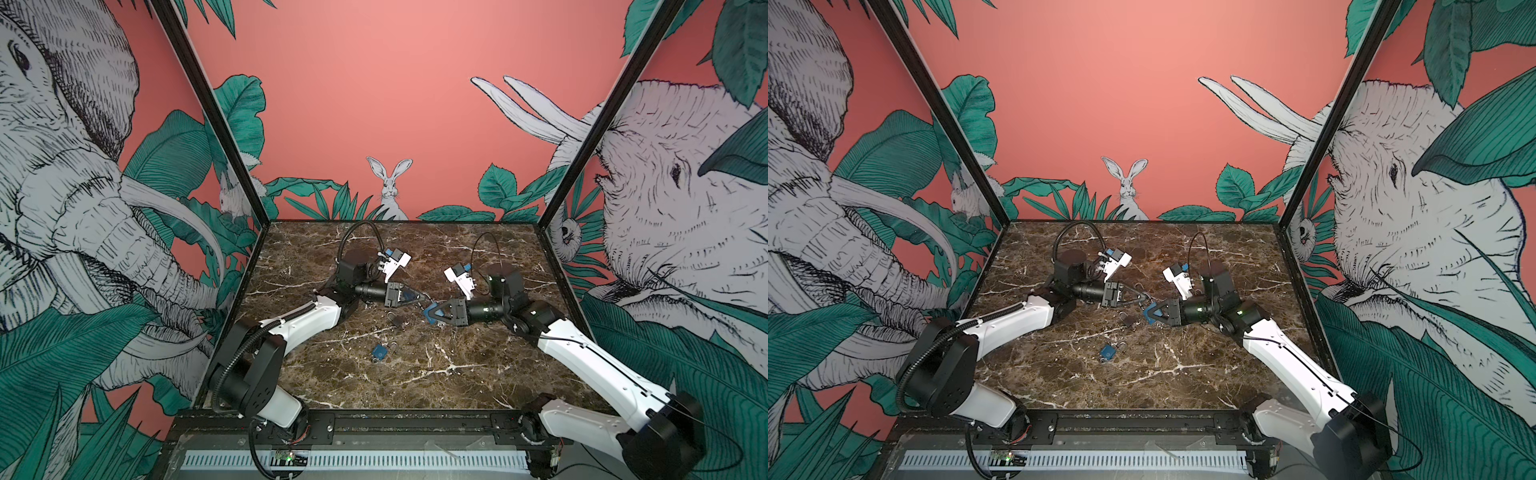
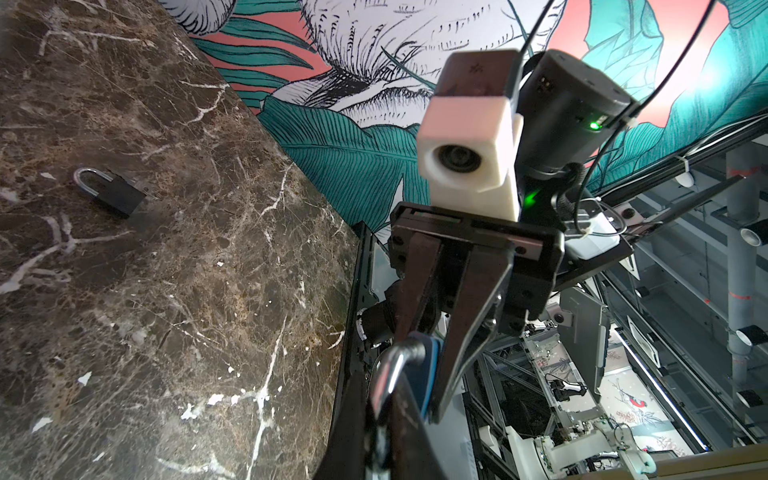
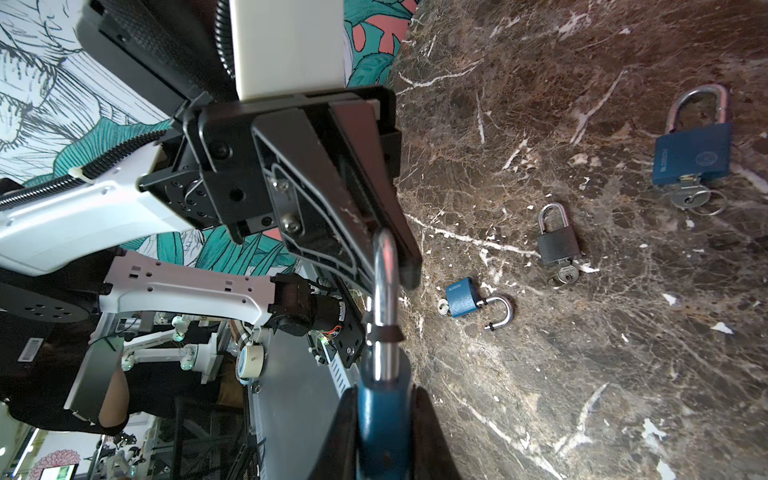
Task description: Lock with the key
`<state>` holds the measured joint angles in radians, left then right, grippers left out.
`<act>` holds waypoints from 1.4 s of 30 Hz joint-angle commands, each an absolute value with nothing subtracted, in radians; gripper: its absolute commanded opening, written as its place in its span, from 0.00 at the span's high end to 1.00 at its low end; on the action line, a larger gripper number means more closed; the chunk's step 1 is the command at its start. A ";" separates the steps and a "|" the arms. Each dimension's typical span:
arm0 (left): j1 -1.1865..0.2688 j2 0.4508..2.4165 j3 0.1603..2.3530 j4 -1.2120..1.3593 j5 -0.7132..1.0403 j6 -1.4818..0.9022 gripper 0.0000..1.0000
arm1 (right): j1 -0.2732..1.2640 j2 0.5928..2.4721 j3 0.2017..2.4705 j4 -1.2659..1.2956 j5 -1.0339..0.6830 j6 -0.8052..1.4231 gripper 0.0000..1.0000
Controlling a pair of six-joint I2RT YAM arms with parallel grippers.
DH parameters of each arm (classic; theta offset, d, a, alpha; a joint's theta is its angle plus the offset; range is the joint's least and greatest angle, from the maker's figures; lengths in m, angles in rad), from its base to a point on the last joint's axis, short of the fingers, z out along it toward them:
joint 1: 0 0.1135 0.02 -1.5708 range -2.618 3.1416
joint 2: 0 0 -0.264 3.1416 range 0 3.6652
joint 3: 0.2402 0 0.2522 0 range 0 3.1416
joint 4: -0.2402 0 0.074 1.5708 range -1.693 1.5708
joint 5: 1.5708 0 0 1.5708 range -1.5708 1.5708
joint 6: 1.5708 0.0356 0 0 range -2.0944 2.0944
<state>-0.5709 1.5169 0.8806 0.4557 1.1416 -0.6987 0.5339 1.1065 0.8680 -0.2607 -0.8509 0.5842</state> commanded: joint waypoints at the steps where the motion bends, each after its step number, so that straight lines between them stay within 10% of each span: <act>1: -0.574 1.560 0.859 0.435 1.034 -0.702 1.00 | 0.555 1.035 0.895 -0.032 -1.026 0.598 1.00; 42: -0.786 1.336 0.609 0.519 0.966 -0.846 1.00 | 0.552 1.090 0.903 0.098 -0.937 0.615 1.00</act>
